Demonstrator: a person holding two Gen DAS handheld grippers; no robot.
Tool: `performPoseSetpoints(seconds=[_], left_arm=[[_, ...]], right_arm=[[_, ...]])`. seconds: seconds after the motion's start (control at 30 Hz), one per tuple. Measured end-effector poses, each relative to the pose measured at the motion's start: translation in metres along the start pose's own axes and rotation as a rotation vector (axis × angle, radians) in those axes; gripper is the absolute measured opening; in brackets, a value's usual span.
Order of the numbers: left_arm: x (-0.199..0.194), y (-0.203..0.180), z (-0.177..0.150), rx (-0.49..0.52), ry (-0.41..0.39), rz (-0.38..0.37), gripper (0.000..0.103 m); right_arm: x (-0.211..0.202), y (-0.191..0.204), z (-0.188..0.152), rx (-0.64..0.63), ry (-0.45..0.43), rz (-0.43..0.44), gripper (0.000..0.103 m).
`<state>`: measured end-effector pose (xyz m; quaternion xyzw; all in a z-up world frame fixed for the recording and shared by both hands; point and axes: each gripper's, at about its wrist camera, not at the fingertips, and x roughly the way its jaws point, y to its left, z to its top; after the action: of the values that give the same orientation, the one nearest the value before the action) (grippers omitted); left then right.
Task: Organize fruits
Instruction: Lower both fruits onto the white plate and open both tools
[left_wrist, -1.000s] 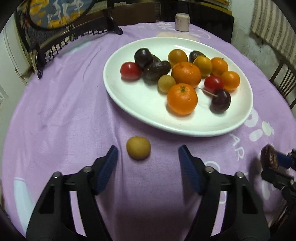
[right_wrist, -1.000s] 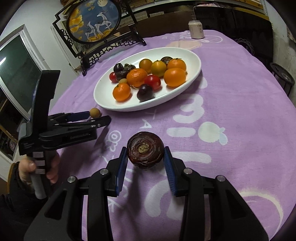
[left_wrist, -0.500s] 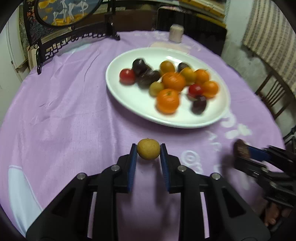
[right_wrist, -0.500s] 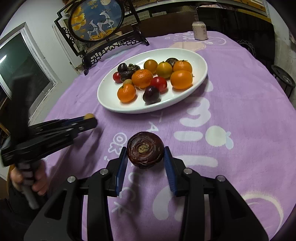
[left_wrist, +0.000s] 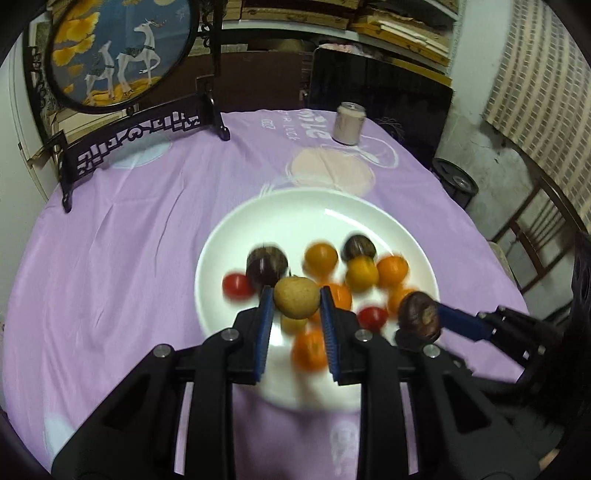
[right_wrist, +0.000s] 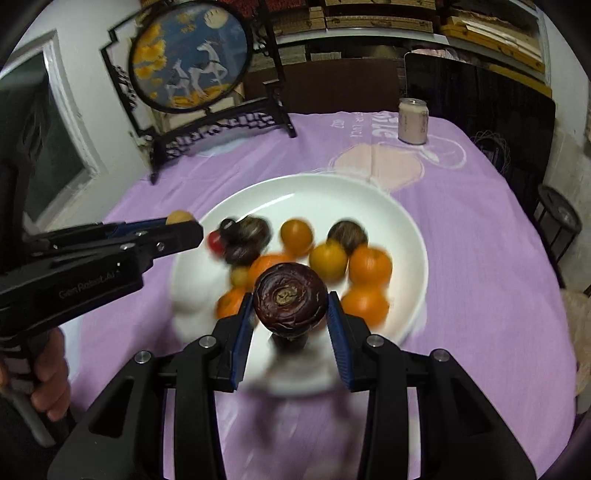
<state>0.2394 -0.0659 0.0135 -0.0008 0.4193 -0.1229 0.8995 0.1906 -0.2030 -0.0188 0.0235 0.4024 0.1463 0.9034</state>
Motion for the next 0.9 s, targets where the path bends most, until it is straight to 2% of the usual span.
performPoseSetpoints(seconds=[0.07,0.17,0.43,0.47,0.5,0.53,0.57,0.6,0.7,0.73,0.8,0.9], left_arm=[[0.019,0.003,0.012,-0.03,0.027,0.006,0.026],[0.04,0.006,0.017,-0.057,0.067,-0.009,0.026],[0.057,0.006,0.016,-0.049,0.081,-0.002,0.026],[0.057,0.006,0.015,-0.051,0.078,0.002,0.031],[0.055,0.006,0.014,-0.05,0.07,0.005,0.056],[0.05,0.006,0.013,-0.051,0.049,0.018,0.07],[0.043,0.007,0.011,-0.057,0.02,0.042,0.091],[0.035,0.008,0.009,-0.059,-0.006,0.056,0.092],[0.013,0.008,0.002,-0.045,-0.021,0.063,0.092],[0.005,0.008,-0.002,-0.047,-0.032,0.068,0.092],[-0.018,0.008,-0.015,-0.044,-0.063,0.076,0.099],[-0.051,0.006,-0.041,-0.03,-0.116,0.115,0.1]], right_arm=[[0.019,-0.003,0.01,-0.001,0.021,-0.034,0.039],[0.035,-0.006,0.013,0.01,0.048,-0.016,0.039],[0.047,-0.005,0.016,0.002,0.057,-0.014,0.039],[0.047,-0.005,0.015,0.003,0.06,-0.015,0.045],[0.047,-0.006,0.016,0.006,0.064,-0.023,0.061],[0.045,-0.006,0.016,0.014,0.059,-0.04,0.065],[0.042,-0.008,0.016,0.023,0.048,-0.052,0.066],[0.037,-0.009,0.016,0.03,0.044,-0.056,0.069],[0.019,-0.007,0.01,0.033,0.031,-0.086,0.093],[0.012,-0.006,0.007,0.028,0.018,-0.095,0.097],[-0.003,0.0,-0.003,0.012,0.003,-0.118,0.1],[-0.026,0.01,-0.027,-0.003,-0.003,-0.165,0.101]])
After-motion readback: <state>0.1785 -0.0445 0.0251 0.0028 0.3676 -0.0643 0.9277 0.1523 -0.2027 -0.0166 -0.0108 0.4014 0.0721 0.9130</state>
